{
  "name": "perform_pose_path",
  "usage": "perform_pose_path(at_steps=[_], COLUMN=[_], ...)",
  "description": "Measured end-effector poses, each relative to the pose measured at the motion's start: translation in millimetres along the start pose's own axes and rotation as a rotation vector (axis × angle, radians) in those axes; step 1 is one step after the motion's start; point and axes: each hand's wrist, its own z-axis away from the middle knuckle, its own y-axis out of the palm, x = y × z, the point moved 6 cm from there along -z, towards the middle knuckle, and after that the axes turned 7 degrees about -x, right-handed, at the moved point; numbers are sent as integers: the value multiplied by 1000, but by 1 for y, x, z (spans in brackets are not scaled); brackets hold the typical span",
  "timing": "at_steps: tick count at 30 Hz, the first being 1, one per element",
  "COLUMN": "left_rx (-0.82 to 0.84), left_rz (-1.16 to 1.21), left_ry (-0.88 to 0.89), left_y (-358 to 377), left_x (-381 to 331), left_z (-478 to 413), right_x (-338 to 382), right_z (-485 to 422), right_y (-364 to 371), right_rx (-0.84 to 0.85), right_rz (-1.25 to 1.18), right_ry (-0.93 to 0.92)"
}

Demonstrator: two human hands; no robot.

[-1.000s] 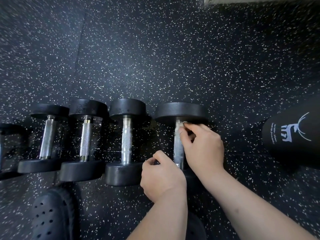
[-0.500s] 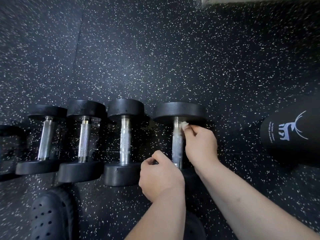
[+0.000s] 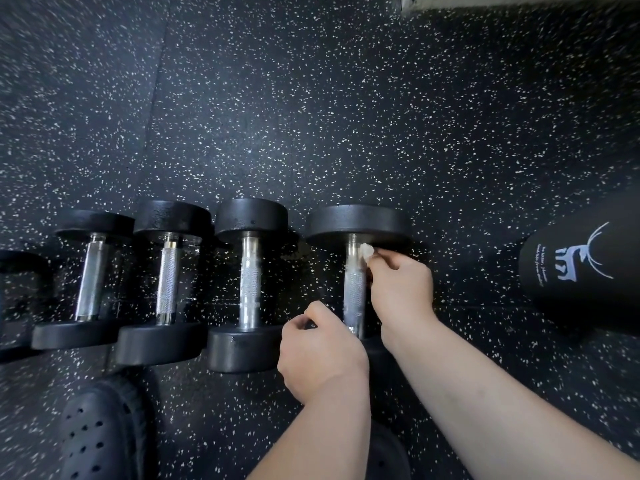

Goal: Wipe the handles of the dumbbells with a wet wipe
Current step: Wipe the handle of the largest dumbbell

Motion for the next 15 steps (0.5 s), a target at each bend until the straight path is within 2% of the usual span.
perform_pose_path(at_steps=[3,5,8,11,15], left_rx=[0,-7,-7,1,5], left_rz=[-2,-10,-7,-8,-8], left_ry=[5,17,18,29,27], left_y=[0,-2,-2,-1,0], left_x=[0,-1,-1,0,1], left_z=[-1,-1,-1,-1,0], right_x=[6,3,-6,-16,-25], right_z=[10,8,0,-9,-15], right_y=[5,10,20,29,30], right_rx=[2,45,211,315,316], right_rz=[36,-62,-276,-317,-393], right_ry=[-47,118,399,480,545])
